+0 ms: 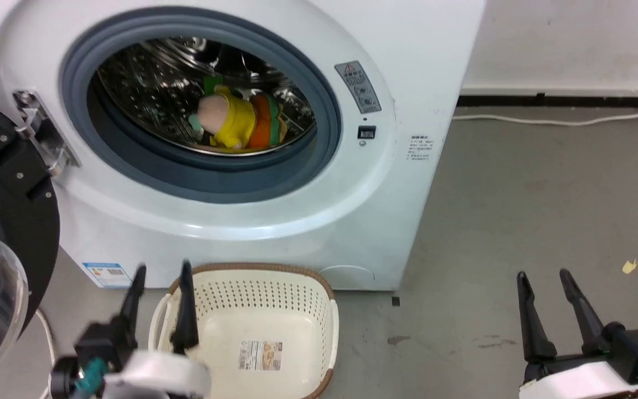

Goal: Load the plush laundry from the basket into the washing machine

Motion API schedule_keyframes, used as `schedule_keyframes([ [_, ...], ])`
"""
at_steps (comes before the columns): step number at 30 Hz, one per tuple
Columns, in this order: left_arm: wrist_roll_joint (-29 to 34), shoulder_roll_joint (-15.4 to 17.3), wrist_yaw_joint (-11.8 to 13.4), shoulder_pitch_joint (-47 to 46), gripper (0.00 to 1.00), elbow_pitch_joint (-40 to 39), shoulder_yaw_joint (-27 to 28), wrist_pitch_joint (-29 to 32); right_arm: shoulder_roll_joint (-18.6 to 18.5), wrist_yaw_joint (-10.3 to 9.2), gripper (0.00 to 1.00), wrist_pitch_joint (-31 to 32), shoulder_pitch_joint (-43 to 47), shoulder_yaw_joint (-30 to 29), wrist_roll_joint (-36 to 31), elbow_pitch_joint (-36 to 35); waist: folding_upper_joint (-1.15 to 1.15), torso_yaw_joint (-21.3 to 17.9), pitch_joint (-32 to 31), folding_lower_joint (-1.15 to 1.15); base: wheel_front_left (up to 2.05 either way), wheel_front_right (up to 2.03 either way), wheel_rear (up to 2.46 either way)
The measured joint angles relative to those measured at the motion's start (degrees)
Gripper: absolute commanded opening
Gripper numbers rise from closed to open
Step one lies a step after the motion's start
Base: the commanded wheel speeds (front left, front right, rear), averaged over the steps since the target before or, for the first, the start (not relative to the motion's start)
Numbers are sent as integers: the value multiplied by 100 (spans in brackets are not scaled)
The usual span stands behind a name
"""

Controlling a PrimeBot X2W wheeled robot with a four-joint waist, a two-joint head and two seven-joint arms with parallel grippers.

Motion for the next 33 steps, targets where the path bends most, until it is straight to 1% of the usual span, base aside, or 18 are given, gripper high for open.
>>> schedule_keyframes([
  [6,326,-111,46,425,100,19,-158,1,0,0,100,0,109,91,42,59,0,6,-110,1,0,0,0],
  [9,471,-127,113,476,100,77,-208,1,0,0,100,0,118,134,40,66,0,6,-126,1,0,0,0],
  [15,533,-149,109,478,100,63,-151,1,0,0,100,0,121,191,23,66,0,27,-102,1,0,0,0],
  [16,527,-149,109,472,0,57,-145,4,0,0,0,2,119,192,23,66,0,29,-100,1,0,0,0],
  [33,572,-152,109,472,0,3,-113,156,0,0,0,153,115,192,-37,40,0,68,-135,1,0,0,0],
])
